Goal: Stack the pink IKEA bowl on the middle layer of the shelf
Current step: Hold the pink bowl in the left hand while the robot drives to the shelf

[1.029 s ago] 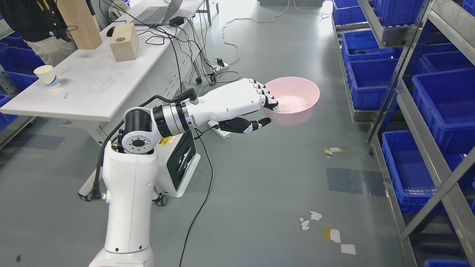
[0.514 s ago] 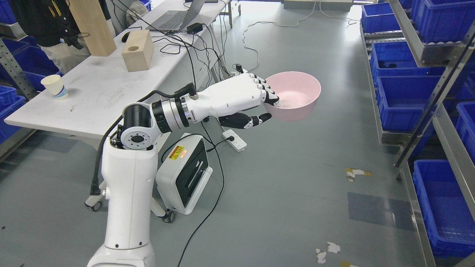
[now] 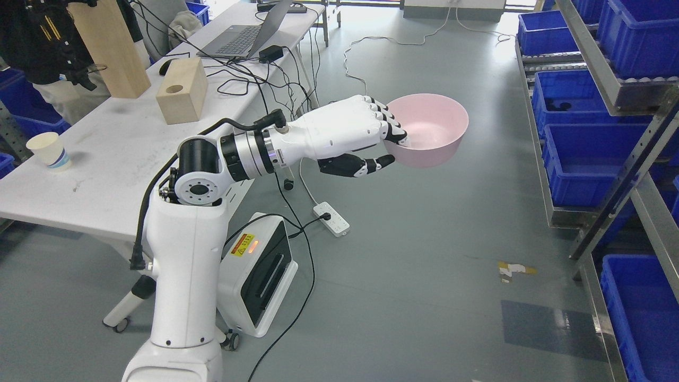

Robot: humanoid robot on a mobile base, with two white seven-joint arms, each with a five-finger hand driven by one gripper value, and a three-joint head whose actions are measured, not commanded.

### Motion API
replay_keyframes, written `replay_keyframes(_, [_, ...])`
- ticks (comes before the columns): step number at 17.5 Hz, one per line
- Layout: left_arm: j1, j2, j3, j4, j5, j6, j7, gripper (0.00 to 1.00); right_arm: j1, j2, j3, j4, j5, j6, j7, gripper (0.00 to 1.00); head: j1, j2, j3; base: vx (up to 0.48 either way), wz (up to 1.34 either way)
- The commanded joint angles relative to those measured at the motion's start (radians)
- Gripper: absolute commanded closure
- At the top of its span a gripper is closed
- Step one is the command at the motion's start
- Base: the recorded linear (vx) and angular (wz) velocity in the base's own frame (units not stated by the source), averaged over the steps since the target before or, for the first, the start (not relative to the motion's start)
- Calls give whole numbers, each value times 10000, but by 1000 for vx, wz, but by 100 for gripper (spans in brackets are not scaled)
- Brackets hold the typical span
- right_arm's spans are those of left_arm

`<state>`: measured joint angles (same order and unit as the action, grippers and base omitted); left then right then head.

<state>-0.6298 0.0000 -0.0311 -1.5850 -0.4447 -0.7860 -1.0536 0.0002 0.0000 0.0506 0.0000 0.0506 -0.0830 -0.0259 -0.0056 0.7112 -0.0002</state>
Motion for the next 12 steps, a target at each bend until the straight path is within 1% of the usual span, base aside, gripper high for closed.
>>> replay_keyframes(1, [-817, 174, -624, 4, 14, 6, 89, 97, 213, -175, 0, -175, 0, 2, -1, 0, 0, 0, 0, 213, -109])
replay_keyframes(4, [-1218, 174, -822, 142, -1, 6, 181, 97, 213, -175, 0, -175, 0, 2, -1, 0, 0, 0, 0, 189, -80])
replay_keyframes(8, [-1080, 174, -1192, 158, -32, 6, 181, 100, 213, -175, 0, -175, 0, 2, -1, 0, 0, 0, 0, 150, -105])
replay_keyframes(12, [-1203, 174, -1177, 188, -17, 6, 181, 100, 213, -175, 0, -175, 0, 2, -1, 0, 0, 0, 0, 78, -534])
